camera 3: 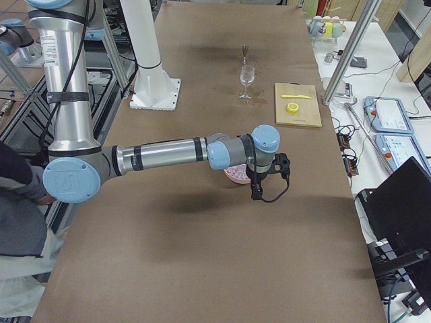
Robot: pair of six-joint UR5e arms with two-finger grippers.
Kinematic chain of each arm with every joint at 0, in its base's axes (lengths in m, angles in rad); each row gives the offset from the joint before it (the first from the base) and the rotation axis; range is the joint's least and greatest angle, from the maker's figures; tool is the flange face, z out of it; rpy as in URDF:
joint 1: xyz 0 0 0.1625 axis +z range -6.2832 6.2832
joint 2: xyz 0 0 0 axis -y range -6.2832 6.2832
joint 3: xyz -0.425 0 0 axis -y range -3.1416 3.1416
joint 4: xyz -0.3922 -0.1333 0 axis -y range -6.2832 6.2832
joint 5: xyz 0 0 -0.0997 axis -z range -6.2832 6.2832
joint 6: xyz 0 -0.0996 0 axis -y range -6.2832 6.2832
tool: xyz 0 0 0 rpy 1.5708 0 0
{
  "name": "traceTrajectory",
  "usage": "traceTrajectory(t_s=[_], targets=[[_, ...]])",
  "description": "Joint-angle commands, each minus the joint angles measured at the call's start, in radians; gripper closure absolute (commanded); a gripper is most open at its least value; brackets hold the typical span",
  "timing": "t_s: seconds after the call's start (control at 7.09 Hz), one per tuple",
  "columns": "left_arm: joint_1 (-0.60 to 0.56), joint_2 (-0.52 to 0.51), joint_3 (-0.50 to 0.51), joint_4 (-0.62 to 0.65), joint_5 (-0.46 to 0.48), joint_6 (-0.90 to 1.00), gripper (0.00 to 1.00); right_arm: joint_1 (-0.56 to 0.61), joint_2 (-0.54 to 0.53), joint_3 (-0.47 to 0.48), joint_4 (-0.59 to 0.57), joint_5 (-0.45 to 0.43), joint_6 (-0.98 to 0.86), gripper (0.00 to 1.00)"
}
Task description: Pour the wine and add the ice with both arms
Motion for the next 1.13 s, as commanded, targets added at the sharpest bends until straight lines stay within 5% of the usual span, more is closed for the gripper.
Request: traceTrajectory(t_s=[0.0, 0.99], targets=[[0.000, 0.001, -0.004, -0.001, -0.001, 0.002, 0.01, 0.001, 0.004, 0.001, 0.000, -0.006, -0.001, 0.00], [0.017, 0.002, -0.005, -0.014, 0.004, 0.000, 0.01, -0.001, 0.003, 0.001, 0.000, -0.005, 0.001, 0.00]])
